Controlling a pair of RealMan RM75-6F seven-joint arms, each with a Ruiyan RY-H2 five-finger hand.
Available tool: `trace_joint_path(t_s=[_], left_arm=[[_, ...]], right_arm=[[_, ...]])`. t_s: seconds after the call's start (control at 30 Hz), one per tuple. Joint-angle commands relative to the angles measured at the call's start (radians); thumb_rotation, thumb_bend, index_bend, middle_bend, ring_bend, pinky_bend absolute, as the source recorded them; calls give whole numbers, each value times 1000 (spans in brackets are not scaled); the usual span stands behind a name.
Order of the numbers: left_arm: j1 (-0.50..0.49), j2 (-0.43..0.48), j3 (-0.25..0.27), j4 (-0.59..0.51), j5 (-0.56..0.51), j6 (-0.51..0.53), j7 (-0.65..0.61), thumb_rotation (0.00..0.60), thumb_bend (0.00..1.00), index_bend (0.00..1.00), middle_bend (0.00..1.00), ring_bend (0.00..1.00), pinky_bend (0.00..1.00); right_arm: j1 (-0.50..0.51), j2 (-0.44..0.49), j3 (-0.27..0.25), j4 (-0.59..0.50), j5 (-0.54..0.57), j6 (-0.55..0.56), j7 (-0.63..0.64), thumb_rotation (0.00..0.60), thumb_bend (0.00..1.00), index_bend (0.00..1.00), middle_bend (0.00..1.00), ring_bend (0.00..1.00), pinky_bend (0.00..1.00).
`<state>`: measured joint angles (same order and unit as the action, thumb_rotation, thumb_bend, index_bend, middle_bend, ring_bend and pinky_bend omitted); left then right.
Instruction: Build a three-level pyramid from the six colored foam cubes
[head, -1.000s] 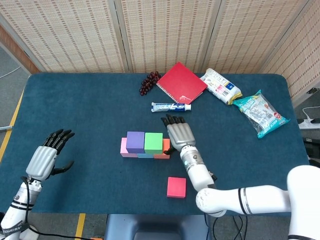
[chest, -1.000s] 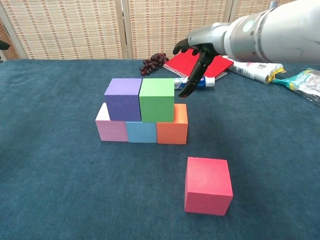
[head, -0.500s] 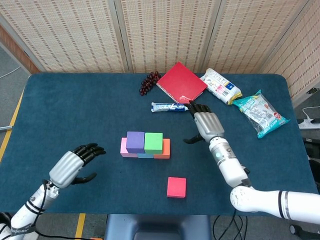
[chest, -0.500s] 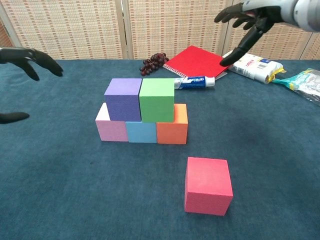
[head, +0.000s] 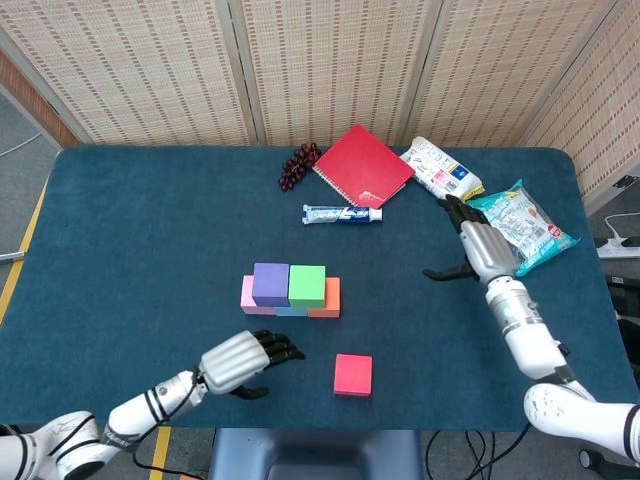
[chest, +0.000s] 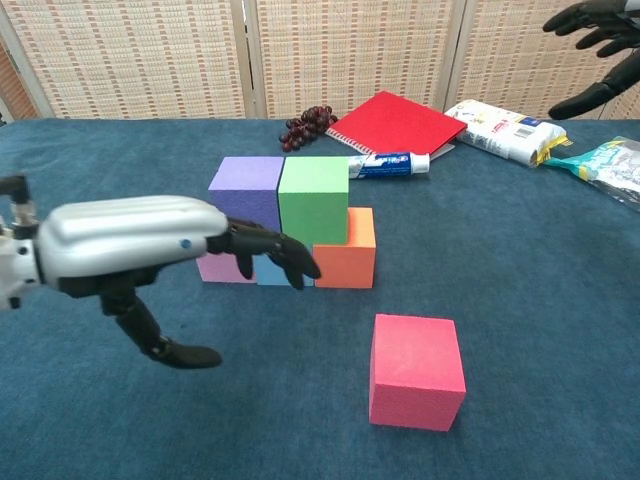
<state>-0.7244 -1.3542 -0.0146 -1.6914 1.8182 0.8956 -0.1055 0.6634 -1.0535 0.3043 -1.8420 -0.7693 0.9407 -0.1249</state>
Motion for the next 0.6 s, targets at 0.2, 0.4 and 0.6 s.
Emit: trace_joint_path(t_s=[0.2,0.4,0.6], left_arm=[[-118,-181,-64,43,-171,-165,55,600,287,5,53,25,213],[-155,-276,-103,88,-282,-204,108,600,289,0,24,12,212],[-187,-357,-122,150,-357,-219,189,600,290,15,48,36,215]], right_arm=[[-38,-6,-21,115,-78,-65,117,600,194,0,83,0,0],[-41,-17,-26,155,-101,-79,148,600,194,0,83,0,0],[-39,-28,-32,186,-106,-95,166,600,194,0,83,0,0]])
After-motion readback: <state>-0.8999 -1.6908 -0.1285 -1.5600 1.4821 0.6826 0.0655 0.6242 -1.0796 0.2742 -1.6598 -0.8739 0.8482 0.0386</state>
